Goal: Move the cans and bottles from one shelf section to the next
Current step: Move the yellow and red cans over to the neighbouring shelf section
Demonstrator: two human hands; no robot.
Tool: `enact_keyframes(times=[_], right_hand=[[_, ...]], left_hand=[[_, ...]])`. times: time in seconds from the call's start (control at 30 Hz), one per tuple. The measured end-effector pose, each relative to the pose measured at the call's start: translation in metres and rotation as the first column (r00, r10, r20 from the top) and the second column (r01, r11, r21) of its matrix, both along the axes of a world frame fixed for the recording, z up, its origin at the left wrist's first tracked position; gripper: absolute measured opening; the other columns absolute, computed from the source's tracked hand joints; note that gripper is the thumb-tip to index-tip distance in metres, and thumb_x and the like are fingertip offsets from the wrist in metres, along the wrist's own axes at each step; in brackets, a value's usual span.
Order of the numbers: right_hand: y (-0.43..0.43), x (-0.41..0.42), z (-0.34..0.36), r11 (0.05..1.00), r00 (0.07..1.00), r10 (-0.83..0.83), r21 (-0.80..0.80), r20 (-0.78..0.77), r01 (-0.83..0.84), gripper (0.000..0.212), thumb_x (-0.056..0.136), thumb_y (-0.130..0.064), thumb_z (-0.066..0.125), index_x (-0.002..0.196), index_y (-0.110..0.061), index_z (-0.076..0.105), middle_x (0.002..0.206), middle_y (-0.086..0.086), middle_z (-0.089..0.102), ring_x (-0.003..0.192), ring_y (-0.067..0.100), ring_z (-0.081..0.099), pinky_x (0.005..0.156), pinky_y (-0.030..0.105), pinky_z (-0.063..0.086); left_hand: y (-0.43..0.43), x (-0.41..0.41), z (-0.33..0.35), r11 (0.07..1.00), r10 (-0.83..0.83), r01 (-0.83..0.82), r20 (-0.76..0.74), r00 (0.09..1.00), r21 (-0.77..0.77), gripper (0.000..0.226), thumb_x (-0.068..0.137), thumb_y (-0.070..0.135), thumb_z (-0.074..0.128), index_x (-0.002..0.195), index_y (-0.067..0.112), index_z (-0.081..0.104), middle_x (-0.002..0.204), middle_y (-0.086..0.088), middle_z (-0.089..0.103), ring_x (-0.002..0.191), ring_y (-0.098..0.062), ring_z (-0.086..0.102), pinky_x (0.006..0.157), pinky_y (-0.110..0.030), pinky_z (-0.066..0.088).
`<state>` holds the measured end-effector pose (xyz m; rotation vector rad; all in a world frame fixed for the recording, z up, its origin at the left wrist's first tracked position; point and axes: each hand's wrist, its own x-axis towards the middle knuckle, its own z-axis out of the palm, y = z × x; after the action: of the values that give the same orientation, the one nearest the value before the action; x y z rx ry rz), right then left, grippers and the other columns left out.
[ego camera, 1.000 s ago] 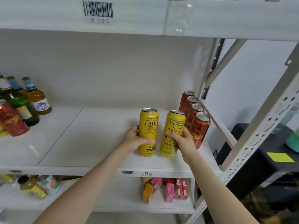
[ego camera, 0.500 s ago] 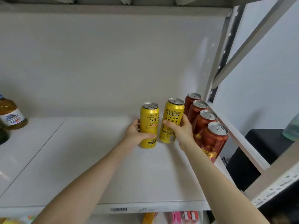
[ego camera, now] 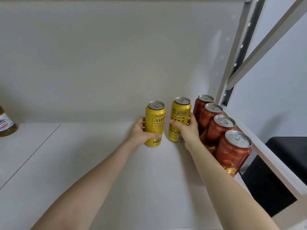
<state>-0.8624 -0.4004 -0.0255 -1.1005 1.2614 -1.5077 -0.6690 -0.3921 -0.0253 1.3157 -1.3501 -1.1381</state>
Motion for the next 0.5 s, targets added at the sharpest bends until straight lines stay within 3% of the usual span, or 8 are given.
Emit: enact_keyframes(times=[0.2, 0.5], right_hand=[[-0.009, 0.003, -0.006, 1.0, 1.0, 0.011, -0.015, -0.022, -0.012, 0.065, 0.074, -0.013, 0.085, 0.131, -0.018, 0.054, 0.108, -0.007, 0.068, 0.096, 0.004, 0.065, 0.074, 0.023, 0.05], [-0.006, 0.002, -0.011, 1.0, 1.0, 0.004, 0.003, -0.017, -0.004, 0.068, 0.077, -0.018, 0.084, 0.137, -0.015, 0.051, 0.124, 0.003, 0.065, 0.106, 0.012, 0.064, 0.088, 0.031, 0.053]], left_hand=[[-0.007, 0.006, -0.006, 1.0, -0.002, 0.002, -0.038, 0.999, 0.003, 0.084, 0.043, 0.017, 0.094, 0.119, 0.022, 0.057, 0.117, -0.001, 0.07, 0.105, -0.019, 0.07, 0.095, -0.049, 0.055], [-0.008, 0.014, -0.011, 0.996, -0.086, 0.086, -0.014, 0.996, 0.001, 0.075, 0.061, -0.002, 0.09, 0.123, 0.022, 0.055, 0.122, -0.002, 0.068, 0.109, -0.019, 0.068, 0.091, -0.04, 0.058]])
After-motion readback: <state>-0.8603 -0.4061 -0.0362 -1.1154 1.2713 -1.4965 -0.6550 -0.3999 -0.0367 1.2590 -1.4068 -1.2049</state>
